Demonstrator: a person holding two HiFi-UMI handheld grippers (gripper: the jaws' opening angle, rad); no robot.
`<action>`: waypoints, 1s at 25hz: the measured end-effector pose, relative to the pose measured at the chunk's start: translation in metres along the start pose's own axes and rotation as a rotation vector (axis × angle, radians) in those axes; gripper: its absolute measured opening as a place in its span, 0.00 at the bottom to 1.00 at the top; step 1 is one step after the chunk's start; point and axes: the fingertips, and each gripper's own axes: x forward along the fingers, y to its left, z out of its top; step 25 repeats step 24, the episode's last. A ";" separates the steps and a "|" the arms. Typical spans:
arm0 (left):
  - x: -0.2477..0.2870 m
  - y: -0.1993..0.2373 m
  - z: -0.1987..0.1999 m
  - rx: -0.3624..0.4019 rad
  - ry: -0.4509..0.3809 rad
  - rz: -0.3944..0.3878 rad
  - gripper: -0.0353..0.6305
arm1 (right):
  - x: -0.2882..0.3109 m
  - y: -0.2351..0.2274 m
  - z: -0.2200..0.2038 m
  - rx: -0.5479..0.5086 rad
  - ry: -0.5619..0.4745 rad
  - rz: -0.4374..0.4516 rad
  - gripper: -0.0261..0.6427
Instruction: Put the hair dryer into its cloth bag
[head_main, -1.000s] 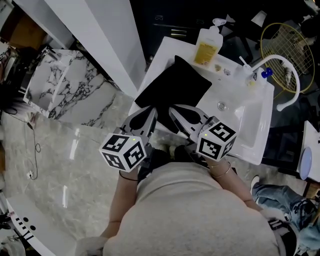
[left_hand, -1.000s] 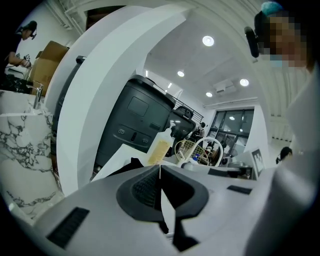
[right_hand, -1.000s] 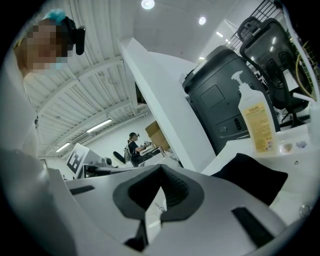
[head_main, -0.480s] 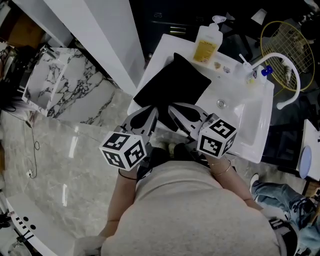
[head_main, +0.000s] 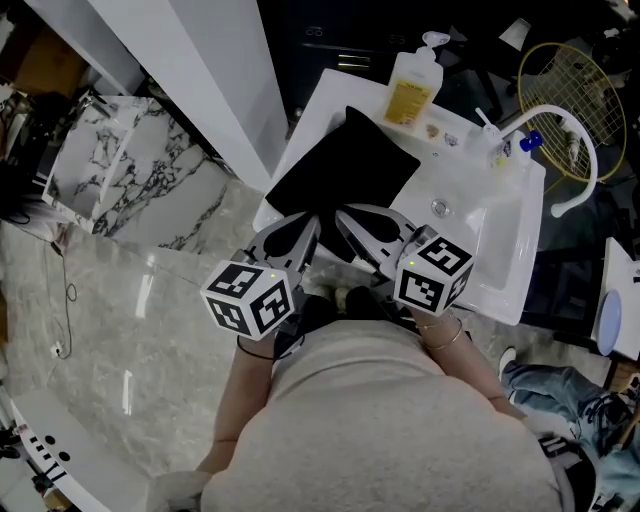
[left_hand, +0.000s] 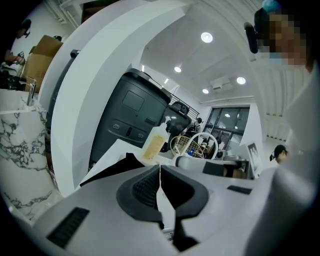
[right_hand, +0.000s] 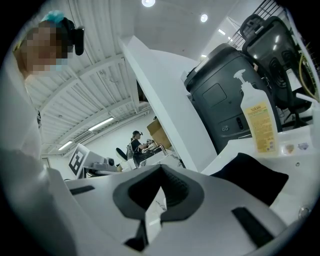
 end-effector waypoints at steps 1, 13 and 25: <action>0.000 -0.001 0.000 0.001 -0.002 -0.001 0.07 | 0.000 0.000 0.000 -0.004 0.002 0.001 0.04; -0.001 0.002 -0.007 0.029 0.025 0.018 0.07 | 0.006 0.000 -0.017 -0.049 0.086 0.029 0.04; 0.001 0.010 -0.006 0.046 0.039 0.030 0.07 | 0.003 -0.002 -0.008 -0.176 0.171 0.066 0.04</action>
